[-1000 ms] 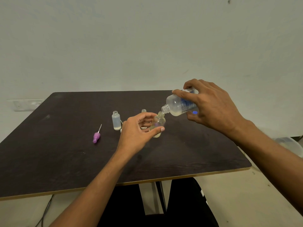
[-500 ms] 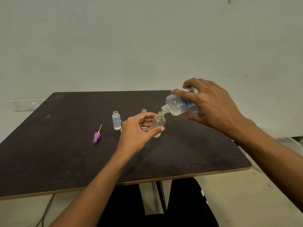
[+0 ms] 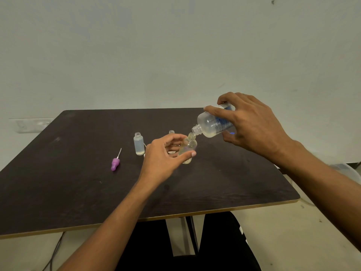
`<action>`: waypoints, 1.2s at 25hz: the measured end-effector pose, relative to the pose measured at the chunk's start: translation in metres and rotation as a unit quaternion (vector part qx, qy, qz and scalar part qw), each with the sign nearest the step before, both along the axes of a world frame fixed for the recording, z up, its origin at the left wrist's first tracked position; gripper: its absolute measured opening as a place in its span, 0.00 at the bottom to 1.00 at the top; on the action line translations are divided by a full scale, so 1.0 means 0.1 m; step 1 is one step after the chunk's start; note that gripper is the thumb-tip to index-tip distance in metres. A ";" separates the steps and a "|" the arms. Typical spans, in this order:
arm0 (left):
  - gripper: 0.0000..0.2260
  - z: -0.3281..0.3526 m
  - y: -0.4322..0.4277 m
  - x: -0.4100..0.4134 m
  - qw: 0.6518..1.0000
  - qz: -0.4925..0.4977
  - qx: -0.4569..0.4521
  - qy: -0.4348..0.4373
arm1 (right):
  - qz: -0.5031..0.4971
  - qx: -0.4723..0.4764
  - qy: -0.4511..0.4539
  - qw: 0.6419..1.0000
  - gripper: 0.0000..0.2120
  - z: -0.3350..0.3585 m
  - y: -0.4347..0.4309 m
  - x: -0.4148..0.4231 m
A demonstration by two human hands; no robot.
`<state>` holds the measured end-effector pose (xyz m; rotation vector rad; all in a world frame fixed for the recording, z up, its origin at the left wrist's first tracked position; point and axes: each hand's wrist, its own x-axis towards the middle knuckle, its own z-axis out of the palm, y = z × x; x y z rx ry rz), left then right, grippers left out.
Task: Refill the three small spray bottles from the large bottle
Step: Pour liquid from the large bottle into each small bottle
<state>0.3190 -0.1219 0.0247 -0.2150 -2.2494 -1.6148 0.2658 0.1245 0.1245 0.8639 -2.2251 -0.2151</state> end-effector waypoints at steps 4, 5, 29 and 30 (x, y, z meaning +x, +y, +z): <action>0.23 0.00 0.00 -0.01 1.000 0.001 -0.006 0.000 | -0.002 0.006 0.001 1.000 0.37 0.01 -0.01 -0.01; 0.23 0.00 -0.01 -0.01 1.000 0.002 -0.007 0.000 | -0.001 0.006 0.001 1.000 0.37 0.01 0.00 -0.01; 0.23 -0.02 0.01 -0.01 1.000 0.002 -0.009 0.003 | 0.000 0.027 0.004 1.000 0.36 0.02 0.00 -0.06; 0.23 -0.02 0.01 -0.02 1.000 0.003 -0.008 0.003 | 0.000 0.028 0.003 1.000 0.36 0.02 0.00 -0.07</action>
